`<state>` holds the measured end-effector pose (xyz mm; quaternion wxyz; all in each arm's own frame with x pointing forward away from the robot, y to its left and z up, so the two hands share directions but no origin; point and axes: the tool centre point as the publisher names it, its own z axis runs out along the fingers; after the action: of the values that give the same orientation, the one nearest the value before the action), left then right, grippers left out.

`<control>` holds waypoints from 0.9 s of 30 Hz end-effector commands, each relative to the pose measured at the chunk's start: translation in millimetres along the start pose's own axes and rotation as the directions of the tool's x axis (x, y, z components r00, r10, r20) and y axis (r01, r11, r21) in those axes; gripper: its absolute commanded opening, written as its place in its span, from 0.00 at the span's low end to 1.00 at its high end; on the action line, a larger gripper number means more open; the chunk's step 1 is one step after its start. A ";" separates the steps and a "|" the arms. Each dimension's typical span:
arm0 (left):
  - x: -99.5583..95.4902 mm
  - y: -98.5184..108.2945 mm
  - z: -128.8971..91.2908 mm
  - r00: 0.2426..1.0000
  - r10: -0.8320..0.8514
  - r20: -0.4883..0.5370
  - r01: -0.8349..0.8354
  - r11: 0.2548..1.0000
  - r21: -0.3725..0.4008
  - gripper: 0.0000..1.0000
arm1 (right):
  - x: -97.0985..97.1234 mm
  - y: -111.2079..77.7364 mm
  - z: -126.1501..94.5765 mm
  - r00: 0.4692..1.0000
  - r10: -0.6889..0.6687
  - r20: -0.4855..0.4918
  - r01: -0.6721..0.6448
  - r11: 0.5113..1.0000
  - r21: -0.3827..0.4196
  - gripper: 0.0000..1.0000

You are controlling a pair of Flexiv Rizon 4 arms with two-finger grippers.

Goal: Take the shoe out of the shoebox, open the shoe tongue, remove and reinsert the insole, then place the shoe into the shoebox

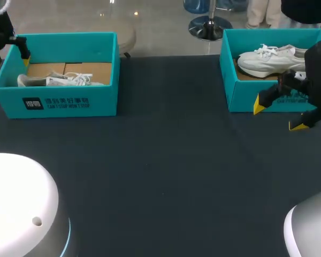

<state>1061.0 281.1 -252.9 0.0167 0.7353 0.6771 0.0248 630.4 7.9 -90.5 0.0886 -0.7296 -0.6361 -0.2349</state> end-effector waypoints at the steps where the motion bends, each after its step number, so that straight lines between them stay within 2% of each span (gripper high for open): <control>1: -6.7 5.3 -21.5 1.000 -0.003 -0.001 0.003 0.999 0.047 1.00 | 1.9 3.1 0.2 1.000 0.001 0.003 -0.001 1.000 0.007 1.00; 5: -19.5 6.1 -32.3 1.000 0.028 -0.003 -0.028 0.997 0.068 1.00 | 1.9 3.1 0.2 1.000 0.001 0.003 -0.001 1.000 0.007 1.00; 26: -19.5 6.1 -32.3 1.000 0.028 -0.003 -0.028 0.997 0.068 1.00 | 1.9 3.1 0.2 1.000 0.001 0.003 -0.001 1.000 0.007 1.00; 27: -19.5 6.1 -32.3 1.000 0.028 -0.003 -0.028 0.997 0.068 1.00 | -3.9 13.0 0.4 1.000 0.007 0.030 -0.007 1.000 0.010 1.00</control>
<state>1063.4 260.3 -220.9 -0.0092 0.7443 0.6678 0.0036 631.4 6.9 -91.3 0.0867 -0.7309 -0.6352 -0.2341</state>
